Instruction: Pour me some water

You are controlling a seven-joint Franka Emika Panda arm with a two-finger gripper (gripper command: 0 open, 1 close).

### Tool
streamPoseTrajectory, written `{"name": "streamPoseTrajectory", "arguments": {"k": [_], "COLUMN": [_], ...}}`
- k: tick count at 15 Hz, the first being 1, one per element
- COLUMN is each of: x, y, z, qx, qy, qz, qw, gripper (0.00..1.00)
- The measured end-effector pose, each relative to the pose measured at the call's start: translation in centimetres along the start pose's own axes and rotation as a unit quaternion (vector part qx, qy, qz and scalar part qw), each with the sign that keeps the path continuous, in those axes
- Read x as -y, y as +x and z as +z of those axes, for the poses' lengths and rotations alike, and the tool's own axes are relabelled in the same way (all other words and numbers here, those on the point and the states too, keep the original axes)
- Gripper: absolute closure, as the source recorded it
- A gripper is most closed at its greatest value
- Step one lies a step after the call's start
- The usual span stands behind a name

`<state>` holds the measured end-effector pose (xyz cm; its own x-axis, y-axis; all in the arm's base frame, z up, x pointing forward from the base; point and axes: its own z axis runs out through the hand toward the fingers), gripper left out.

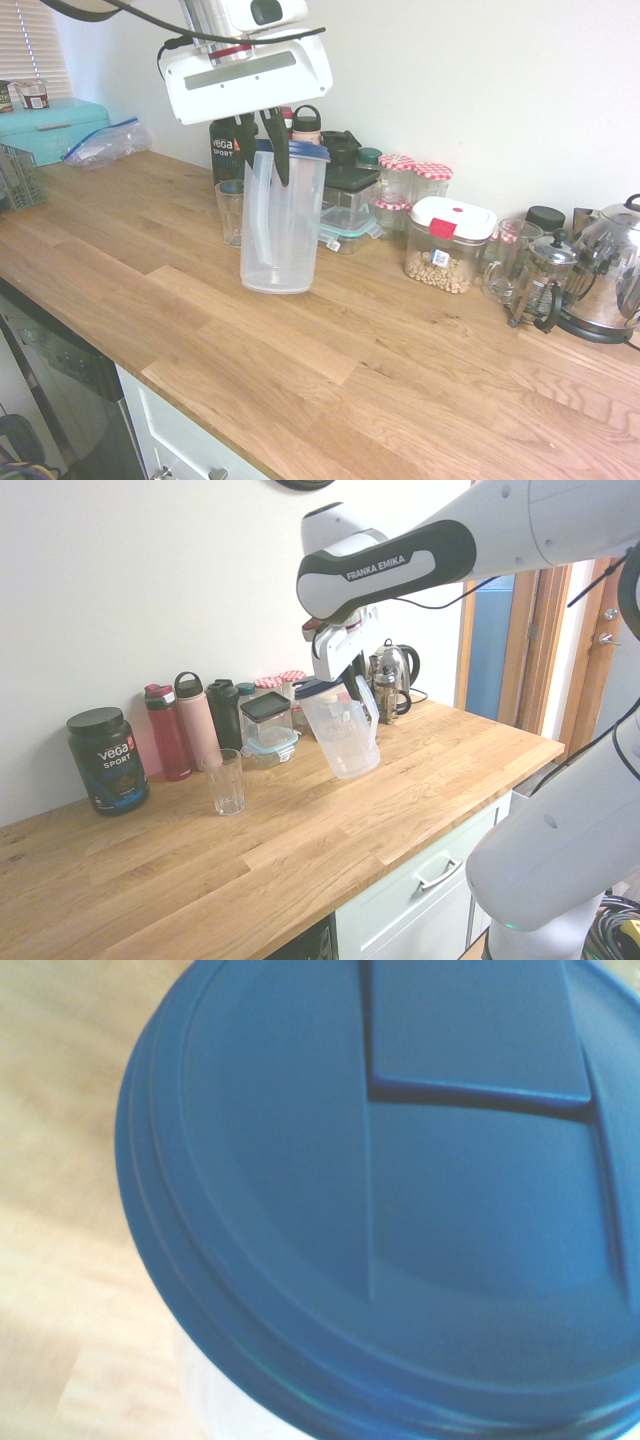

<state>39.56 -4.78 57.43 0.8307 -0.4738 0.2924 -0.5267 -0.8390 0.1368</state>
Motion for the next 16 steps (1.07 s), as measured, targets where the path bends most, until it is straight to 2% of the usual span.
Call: {"name": "streamPoseTrajectory", "arguments": {"k": [5, 10, 16], "x": [-3.1, -6.8, -8.2], "y": [0.0, -0.1, -1.3], "z": [2.5, 5.5, 8.5], "qx": [-0.069, -0.144, -0.122], "qy": [0.053, 0.084, 0.068], "qz": [0.099, 0.187, 0.202], "qw": [0.991, 0.968, 0.969], "gripper": [1.0, 1.0, 1.0]}}
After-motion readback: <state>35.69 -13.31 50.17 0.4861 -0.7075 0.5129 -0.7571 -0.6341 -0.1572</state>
